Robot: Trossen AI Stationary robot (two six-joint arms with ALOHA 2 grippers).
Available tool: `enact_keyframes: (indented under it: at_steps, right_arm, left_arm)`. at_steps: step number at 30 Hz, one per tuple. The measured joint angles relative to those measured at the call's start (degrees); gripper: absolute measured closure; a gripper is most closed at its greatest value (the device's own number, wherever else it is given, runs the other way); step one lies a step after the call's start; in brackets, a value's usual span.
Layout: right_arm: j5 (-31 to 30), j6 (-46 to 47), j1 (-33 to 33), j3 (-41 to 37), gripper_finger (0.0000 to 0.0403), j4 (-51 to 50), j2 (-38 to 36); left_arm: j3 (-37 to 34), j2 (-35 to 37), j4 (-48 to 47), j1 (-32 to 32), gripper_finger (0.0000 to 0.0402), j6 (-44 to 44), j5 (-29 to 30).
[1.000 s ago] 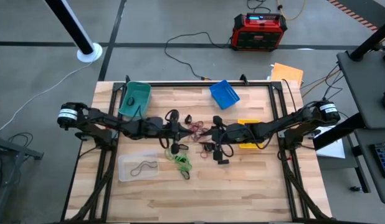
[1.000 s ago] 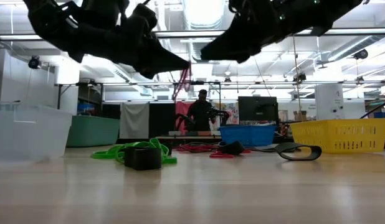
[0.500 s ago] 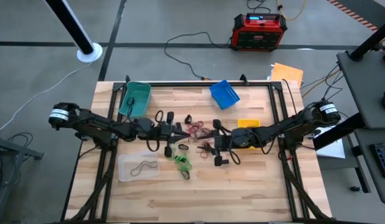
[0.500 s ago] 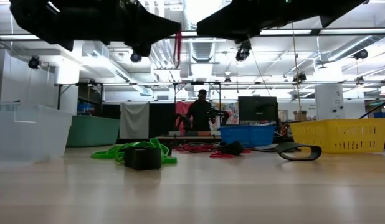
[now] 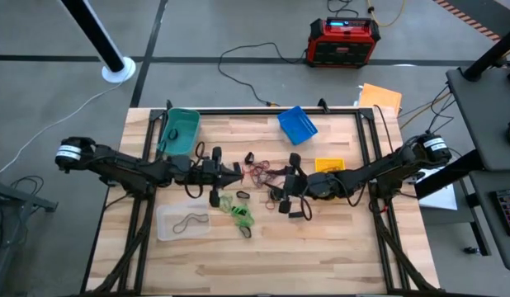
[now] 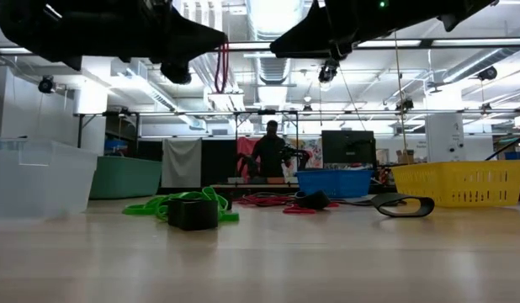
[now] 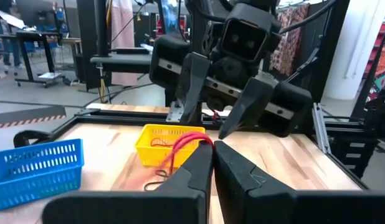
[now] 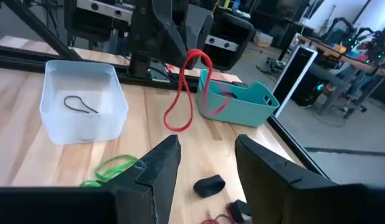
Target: Sort rubber bands into baskets
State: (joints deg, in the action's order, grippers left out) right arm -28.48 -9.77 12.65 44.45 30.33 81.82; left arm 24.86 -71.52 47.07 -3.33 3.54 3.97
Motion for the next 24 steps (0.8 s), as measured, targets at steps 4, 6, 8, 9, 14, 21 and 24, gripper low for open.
enact_keyframes:
  at_steps: [4,6,8,9,14,21,24]
  right_arm:
    - [0.10,2.44,-0.57,0.00,0.0250,0.02,0.00]
    - [1.71,3.92,-0.97,0.00,0.0240,0.25,0.00]
    - [3.69,6.22,-1.57,0.00,0.0225,0.87,0.00]
    - [4.06,7.17,-1.83,0.00,0.0217,0.96,0.00]
    - [6.66,9.21,-2.91,0.00,0.0178,1.94,0.00]
    - [7.93,7.44,-2.94,0.00,0.0158,1.47,-0.02]
    - [7.93,7.26,-2.94,0.00,0.0173,1.11,-0.02]
  left_arm:
    - [1.99,-1.83,-0.04,0.00,0.0401,0.01,-0.02]
    - [3.60,-3.22,0.08,0.00,0.0401,0.00,-0.03]
    - [5.45,-5.18,0.07,0.00,0.0401,-0.01,-0.61]
    - [6.40,-6.25,0.08,0.00,0.0401,-0.04,-1.18]
    - [10.89,-11.23,0.00,-0.13,0.0401,-0.89,-1.97]
    - [16.94,-16.83,-0.06,-0.42,0.0401,-2.88,-4.04]
    - [17.98,-17.71,-0.12,-0.44,0.0401,-3.52,-4.26]
